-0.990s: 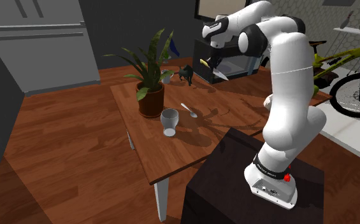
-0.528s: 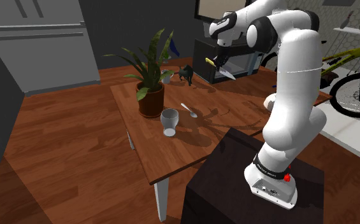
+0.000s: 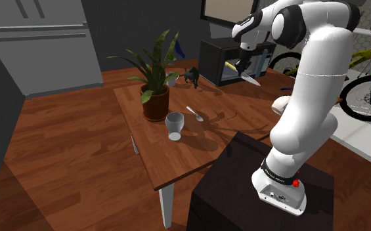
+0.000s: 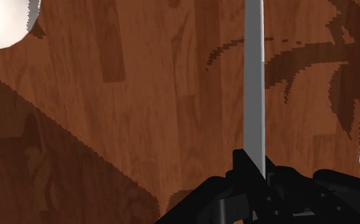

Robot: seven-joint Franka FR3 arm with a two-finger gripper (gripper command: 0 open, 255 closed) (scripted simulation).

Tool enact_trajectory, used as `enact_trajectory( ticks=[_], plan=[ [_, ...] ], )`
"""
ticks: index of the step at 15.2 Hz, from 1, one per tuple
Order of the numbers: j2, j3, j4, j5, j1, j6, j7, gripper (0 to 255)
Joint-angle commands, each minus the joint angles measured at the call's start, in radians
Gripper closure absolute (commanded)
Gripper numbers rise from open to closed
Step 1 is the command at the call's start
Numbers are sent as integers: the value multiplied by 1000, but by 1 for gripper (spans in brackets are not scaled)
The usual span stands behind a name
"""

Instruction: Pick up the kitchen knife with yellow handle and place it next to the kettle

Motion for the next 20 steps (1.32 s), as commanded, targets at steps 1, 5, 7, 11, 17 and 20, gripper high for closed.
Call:
enact_trajectory(
  ticks=[1, 5, 7, 11, 17, 20],
  plan=[
    [-41, -18, -55, -15, -16, 17, -34, 255],
    [-109, -54, -139, -44, -50, 39, -97, 255],
    [-138, -73, -174, -58, -69, 48, -131, 255],
    [-187, -113, -230, -83, -110, 60, -202, 255],
    [-163, -120, -276, -63, -124, 124, -237, 255],
    [-141, -119, -295, -46, -127, 162, -249, 255]
  ],
)
